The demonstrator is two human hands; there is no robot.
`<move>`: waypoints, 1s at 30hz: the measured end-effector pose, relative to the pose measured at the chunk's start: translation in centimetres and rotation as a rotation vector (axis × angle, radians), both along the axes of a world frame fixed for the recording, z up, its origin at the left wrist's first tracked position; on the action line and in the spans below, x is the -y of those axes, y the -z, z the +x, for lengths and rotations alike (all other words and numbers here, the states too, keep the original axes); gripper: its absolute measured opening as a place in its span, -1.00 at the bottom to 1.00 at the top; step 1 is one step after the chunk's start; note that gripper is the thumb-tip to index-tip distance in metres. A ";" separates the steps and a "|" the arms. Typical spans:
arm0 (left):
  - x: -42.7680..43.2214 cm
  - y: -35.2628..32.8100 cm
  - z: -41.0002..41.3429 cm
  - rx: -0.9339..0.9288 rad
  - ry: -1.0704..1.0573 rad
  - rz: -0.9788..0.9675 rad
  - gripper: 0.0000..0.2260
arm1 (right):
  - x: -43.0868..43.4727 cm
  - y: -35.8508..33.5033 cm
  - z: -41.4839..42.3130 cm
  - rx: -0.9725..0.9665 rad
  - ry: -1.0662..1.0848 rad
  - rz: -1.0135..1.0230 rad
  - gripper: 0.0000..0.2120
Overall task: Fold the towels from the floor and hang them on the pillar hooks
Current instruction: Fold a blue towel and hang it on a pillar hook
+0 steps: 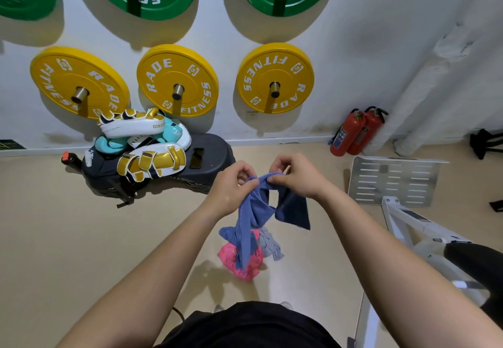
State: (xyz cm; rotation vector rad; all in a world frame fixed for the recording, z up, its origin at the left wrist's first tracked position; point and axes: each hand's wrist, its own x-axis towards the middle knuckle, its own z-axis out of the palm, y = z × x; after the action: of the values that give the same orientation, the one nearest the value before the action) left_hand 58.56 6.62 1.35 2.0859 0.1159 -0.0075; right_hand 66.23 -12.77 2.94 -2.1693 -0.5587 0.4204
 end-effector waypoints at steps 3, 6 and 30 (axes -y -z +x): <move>-0.7 -0.6 0.4 0.027 0.029 0.108 -0.88 | 0.7 1.3 -0.4 -0.064 -0.027 -0.078 -0.84; -0.9 -1.1 0.9 0.040 0.129 0.252 -0.90 | 0.9 2.3 -0.9 -0.115 -0.050 -0.121 -0.81; -7.9 -1.7 2.7 -0.019 -0.182 0.391 -0.95 | 3.0 3.8 -0.4 -0.096 -0.013 -0.252 -0.97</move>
State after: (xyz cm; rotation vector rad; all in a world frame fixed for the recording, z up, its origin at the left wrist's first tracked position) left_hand 61.24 14.55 3.01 2.4577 0.3419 0.1146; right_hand 65.86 -15.77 -0.89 -2.3706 -0.4884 0.6271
